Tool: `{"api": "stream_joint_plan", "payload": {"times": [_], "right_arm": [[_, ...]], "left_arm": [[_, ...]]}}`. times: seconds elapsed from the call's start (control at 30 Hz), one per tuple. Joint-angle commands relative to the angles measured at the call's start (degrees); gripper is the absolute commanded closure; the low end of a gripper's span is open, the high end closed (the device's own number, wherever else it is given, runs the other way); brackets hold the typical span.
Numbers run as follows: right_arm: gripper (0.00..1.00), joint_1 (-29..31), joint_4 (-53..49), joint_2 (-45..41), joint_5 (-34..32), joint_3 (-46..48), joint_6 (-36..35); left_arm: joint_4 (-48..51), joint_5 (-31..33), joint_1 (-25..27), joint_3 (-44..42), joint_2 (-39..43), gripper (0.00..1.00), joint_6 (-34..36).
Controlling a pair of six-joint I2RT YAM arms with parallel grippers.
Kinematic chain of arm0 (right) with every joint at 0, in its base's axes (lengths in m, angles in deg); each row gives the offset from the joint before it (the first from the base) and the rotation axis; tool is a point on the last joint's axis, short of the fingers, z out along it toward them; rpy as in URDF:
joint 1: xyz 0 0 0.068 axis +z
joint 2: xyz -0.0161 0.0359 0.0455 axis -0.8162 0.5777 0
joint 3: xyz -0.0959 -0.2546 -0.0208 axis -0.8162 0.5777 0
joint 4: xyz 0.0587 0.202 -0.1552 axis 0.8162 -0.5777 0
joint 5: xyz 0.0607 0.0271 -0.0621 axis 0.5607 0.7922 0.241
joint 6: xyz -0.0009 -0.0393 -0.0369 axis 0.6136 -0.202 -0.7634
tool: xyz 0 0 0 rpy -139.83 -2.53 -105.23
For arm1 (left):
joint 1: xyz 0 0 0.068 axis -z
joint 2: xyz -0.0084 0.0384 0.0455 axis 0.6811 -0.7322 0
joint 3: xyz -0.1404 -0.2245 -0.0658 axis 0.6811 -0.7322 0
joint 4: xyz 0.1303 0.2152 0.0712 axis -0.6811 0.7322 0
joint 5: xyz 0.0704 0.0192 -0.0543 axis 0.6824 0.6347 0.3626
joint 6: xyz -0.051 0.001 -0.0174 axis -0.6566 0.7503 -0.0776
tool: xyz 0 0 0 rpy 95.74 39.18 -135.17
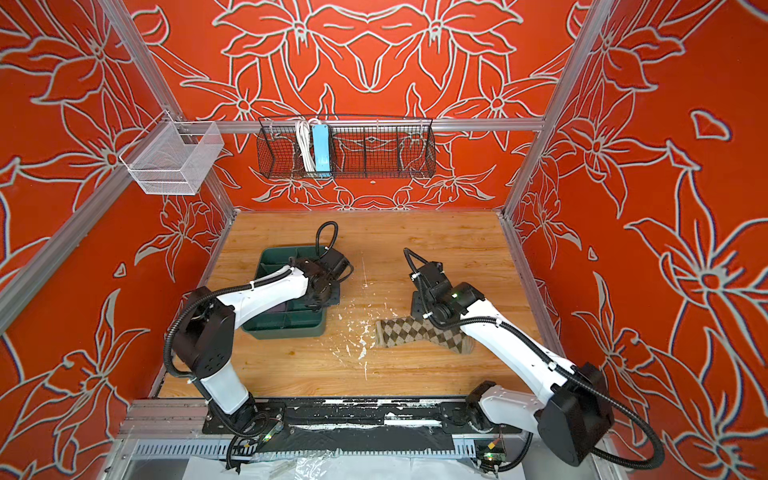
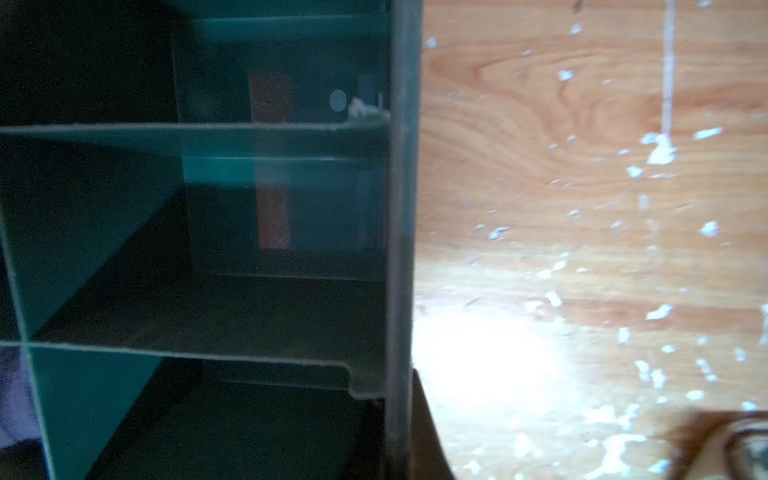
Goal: Roll the socks
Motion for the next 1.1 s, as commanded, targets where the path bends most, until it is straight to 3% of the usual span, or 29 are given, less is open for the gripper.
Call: {"api": "stream_joint_plan", "payload": {"times": [0.0, 0.07, 0.23, 0.3, 0.37, 0.43, 0.53, 0.63, 0.83, 1.07], "right_arm": [[0.31, -0.1, -1.4, 2.6, -1.0, -3.5, 2.5], [0.28, -0.2, -2.5, 4.0, -1.4, -4.5, 3.3], [0.10, -2.0, -4.2, 4.7, 0.3, -5.3, 6.1], [0.06, -3.8, -4.2, 4.0, 1.8, -4.7, 7.1], [0.05, -6.1, -4.4, 3.2, 3.4, -3.8, 8.0], [0.05, -8.5, -4.7, 2.2, 4.8, -2.9, 9.0], [0.04, -11.7, -4.6, 0.7, 7.3, -1.1, 10.5], [0.04, -13.6, -4.2, -0.5, 9.8, 1.9, 12.9], [0.02, -16.2, -2.7, -1.2, 11.0, 7.6, 15.0], [0.02, -17.8, -1.0, -0.3, 11.0, 9.7, 15.1]], "left_arm": [[-2.5, -0.1, -2.4, -2.9, 3.7, 1.00, 2.8], [-3.0, -0.6, -2.8, -3.0, 5.0, 0.95, 4.6], [-5.2, -4.6, -2.8, -0.5, 10.4, 0.37, 12.6], [-6.5, -6.1, -2.8, 0.3, 13.4, 0.23, 15.9], [-7.2, -8.3, -2.7, 1.4, 15.9, 0.15, 20.1], [-8.1, -12.8, -2.7, 2.4, 17.8, 0.12, 24.0], [-9.6, -25.1, -2.6, 2.5, 19.8, 0.11, 29.7], [-12.5, -32.8, 0.6, 0.4, 20.2, 0.12, 32.7], [-17.2, -32.6, 12.0, -1.9, 14.4, 0.14, 31.9], [-27.0, -36.2, 14.8, -4.8, 7.0, 0.21, 25.2]]}}
